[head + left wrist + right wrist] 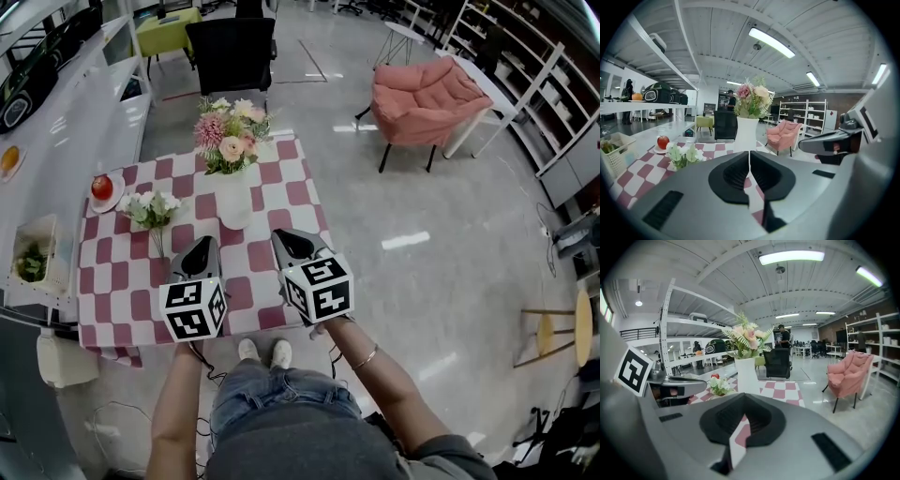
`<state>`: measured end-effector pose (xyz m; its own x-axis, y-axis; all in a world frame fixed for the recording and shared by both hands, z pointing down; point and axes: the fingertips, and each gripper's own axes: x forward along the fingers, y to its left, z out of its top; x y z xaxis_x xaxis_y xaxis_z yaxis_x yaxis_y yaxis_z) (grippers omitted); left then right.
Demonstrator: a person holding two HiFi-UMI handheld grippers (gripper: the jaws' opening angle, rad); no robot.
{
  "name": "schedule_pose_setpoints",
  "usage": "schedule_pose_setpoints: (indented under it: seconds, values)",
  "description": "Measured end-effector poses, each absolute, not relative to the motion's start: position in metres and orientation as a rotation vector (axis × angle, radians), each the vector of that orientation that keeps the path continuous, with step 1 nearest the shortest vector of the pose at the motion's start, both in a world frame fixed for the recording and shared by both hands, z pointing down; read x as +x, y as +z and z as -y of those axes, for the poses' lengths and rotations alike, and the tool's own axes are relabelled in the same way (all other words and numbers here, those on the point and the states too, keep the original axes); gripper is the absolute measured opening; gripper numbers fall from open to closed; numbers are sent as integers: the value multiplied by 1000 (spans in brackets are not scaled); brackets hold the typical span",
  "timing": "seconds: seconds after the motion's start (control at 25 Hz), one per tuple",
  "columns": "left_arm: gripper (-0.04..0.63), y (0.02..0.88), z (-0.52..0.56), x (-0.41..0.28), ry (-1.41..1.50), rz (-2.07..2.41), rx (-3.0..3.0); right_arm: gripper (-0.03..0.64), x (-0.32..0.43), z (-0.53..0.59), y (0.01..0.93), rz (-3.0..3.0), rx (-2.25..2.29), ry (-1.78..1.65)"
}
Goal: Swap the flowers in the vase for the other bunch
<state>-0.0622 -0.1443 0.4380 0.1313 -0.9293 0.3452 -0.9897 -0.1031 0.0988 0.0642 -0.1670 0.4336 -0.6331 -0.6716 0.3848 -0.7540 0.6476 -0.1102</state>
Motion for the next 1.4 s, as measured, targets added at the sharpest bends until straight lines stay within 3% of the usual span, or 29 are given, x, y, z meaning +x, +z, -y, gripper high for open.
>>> schedule_pose_setpoints:
  seconds: [1.4]
  values:
    - [23,433,111,-63,234,1888,2085,8,74,153,418,2634,1155,311]
